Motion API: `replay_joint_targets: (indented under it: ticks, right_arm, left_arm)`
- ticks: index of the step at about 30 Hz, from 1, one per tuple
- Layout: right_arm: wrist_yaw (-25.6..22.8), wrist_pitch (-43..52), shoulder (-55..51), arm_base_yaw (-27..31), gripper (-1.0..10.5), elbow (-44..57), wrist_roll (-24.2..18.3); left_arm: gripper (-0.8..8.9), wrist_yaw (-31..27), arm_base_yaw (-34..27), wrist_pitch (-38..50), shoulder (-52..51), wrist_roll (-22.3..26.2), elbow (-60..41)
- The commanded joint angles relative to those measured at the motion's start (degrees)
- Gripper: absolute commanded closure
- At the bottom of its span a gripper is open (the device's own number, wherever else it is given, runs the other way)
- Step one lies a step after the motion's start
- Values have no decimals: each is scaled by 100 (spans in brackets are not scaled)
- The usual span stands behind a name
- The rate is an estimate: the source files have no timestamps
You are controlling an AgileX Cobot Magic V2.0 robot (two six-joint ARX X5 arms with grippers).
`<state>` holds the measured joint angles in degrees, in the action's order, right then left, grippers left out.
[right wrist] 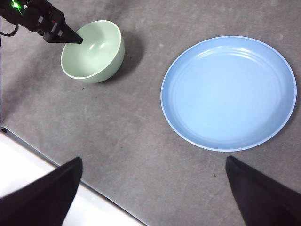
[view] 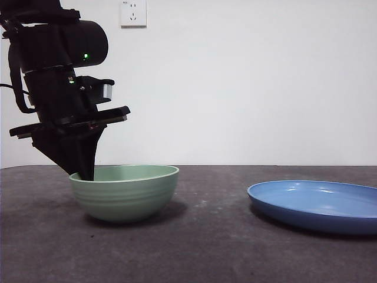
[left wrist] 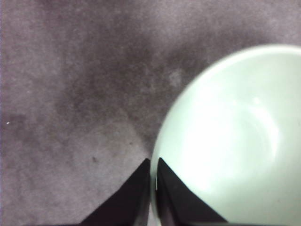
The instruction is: Place the green bowl on the blue plate
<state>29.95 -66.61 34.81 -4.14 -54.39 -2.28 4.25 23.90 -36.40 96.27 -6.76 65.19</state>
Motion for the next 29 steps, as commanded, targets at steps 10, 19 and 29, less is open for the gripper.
replay_joint_targets:
  ticks: [10,19,29]
  right_arm:
    - [2,61,28,-20,459,-103,37]
    - [0,61,28,-17,458,-103,133]
    - [-7,96,28,-17,459,-186,319]
  left_arm:
    - [797,83,103,17,-85,-162,319]
    - [796,470,706,-125,-212,-337,1287]
    - [796,466,1440,269,302,-645,2031]
